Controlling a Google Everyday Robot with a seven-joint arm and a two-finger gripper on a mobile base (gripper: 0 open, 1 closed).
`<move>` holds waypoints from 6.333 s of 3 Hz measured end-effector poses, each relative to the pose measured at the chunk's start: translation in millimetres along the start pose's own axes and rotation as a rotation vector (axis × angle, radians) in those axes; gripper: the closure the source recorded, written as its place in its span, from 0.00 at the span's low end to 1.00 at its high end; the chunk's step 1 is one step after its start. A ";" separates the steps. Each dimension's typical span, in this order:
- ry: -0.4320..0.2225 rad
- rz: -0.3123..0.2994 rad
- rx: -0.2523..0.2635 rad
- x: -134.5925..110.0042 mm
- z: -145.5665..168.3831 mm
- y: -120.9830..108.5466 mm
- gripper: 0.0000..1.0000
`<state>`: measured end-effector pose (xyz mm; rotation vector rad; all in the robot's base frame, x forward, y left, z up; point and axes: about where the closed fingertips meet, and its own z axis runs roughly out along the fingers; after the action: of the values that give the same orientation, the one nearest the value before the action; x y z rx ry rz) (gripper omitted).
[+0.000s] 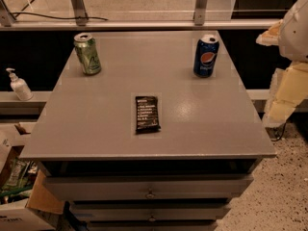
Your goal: Pick rxbar chocolate
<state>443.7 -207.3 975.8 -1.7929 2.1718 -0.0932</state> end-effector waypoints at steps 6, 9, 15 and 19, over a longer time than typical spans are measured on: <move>-0.257 -0.896 -0.068 -128.8 53.6 25.6 0.00; -0.132 -1.165 -0.093 -167.9 72.1 19.6 0.00; 0.019 -1.586 -0.186 -189.5 186.6 -0.6 0.00; 0.050 -1.544 -0.205 -180.7 209.7 7.7 0.40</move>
Offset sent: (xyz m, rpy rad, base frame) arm 0.0259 0.0949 -0.0163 0.0363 -0.0027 0.6030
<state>525.2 0.8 812.5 -3.0798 0.3439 -0.2464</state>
